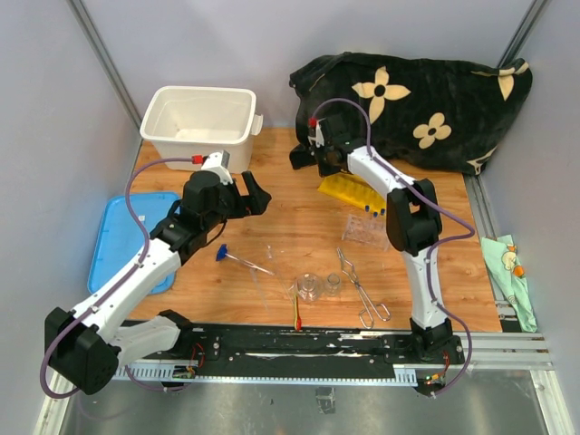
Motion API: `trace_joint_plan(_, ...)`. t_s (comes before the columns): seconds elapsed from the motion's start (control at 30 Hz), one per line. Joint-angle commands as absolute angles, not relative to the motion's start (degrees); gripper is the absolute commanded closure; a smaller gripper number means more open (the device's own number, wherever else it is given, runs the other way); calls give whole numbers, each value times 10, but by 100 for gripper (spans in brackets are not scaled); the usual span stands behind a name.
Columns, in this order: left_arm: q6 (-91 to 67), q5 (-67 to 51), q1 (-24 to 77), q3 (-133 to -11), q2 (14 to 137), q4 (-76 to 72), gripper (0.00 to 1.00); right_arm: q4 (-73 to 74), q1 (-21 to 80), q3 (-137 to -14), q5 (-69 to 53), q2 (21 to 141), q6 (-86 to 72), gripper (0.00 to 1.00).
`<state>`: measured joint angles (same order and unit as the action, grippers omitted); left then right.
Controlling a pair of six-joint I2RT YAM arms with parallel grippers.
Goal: Organize the chemistry lab equipment
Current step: Move the test tube rack to the center of the board.
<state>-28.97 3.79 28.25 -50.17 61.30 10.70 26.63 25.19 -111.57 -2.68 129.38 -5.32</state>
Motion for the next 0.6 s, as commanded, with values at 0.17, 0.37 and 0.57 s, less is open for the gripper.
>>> trace_joint_plan(0.17,-296,20,284,-490,606,92,1,259,233,-1071,-16,1251,-45,87)
trace_joint_plan(0.37,-302,10,284,-486,610,86,1,268,233,-1071,25,1246,-35,87)
trace_joint_plan(0.57,-303,7,284,-484,612,84,1,271,217,-1046,49,1235,-41,88)
